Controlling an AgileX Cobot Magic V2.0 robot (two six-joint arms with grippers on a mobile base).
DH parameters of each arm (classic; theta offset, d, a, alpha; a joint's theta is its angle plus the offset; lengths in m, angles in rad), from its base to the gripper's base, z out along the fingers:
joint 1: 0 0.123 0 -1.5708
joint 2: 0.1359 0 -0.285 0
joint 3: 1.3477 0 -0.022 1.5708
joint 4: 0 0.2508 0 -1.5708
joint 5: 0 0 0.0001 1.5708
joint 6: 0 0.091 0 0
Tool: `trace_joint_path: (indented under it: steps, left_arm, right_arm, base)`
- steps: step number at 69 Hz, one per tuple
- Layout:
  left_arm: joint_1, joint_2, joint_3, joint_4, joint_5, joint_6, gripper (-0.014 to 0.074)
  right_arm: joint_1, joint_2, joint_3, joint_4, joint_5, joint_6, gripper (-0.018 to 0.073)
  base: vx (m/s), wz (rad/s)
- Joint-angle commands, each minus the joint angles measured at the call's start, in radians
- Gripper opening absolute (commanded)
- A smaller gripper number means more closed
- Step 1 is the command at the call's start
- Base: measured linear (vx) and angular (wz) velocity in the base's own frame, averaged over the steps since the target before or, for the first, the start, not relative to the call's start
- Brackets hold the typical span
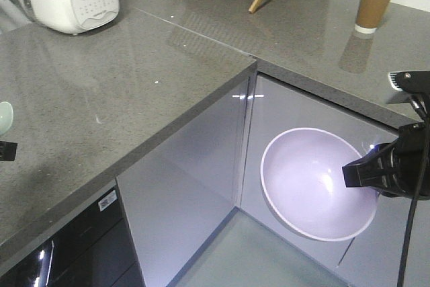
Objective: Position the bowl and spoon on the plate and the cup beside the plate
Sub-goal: 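Drive the base along the counter toward the blue plate, holding both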
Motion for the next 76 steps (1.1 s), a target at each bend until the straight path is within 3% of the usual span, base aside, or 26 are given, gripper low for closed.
trace_joint_path:
  steps: [1,76]
  left_arm:
    - [0.001,-0.021,-0.025,-0.012,-0.052,-0.001,0.0055]
    - [0.001,-0.021,-0.025,-0.012,-0.052,-0.001,0.0055]
  right_arm:
    - [-0.003,-0.02,-0.027,0.023,-0.04,-0.006,-0.0001]
    - [-0.003,-0.02,-0.027,0.023,-0.04,-0.006,-0.0001]
  base:
    - [0.01,-0.2]
    - [0.03,-0.22]
